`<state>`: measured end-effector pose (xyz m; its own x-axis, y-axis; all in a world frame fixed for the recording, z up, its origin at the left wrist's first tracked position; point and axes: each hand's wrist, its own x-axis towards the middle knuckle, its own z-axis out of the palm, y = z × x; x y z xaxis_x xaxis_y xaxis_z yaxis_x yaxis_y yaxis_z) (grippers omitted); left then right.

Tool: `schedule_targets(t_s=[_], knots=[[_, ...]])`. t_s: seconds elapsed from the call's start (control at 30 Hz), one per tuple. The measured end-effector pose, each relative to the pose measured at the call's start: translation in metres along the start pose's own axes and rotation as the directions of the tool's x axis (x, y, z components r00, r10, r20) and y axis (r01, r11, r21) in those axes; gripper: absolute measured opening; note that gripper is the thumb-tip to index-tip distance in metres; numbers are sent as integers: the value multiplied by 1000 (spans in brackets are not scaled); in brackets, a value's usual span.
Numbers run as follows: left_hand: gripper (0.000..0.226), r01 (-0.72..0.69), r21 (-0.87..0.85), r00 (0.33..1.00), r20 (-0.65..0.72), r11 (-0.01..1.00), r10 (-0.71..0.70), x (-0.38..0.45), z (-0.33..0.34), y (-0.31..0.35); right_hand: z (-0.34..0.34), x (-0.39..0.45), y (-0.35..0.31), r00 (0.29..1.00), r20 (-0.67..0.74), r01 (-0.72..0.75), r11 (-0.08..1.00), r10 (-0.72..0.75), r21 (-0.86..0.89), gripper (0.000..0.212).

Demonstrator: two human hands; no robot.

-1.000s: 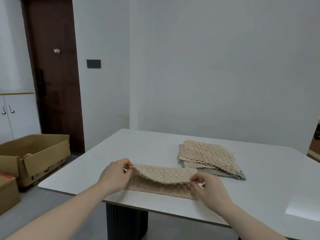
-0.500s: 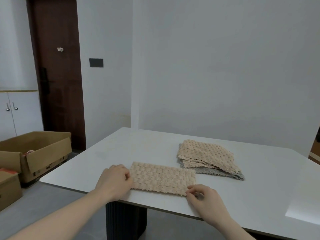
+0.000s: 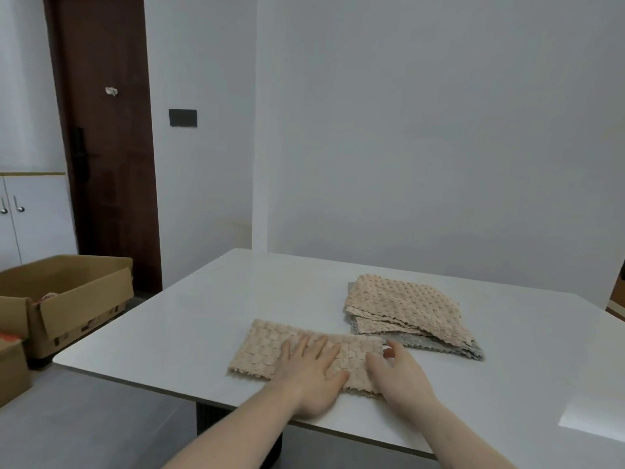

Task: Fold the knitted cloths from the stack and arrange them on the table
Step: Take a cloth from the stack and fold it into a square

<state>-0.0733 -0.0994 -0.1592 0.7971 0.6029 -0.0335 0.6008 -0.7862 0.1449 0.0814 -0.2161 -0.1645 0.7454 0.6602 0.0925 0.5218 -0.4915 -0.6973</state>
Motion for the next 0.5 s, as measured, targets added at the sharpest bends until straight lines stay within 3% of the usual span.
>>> schedule_targets(t_s=[0.1,0.23,0.37,0.5], knots=[[71,-11,-10,1000,-2,1000,11,3,3,-4,10,0,-2,993,-115,4,968,-34,-249,67],[71,-29,-39,999,-15,999,28,1,3,-8,12,-1,-5,991,-136,-65,936,19,-347,62],[72,-56,-118,997,41,991,61,-1,-8,-16,9,-3,-4,995,-103,-43,938,7,-344,53],[66,-28,-166,996,-87,986,13,-5,-23,-47,7,-4,-4,997,-83,-23,967,2,-254,30]])
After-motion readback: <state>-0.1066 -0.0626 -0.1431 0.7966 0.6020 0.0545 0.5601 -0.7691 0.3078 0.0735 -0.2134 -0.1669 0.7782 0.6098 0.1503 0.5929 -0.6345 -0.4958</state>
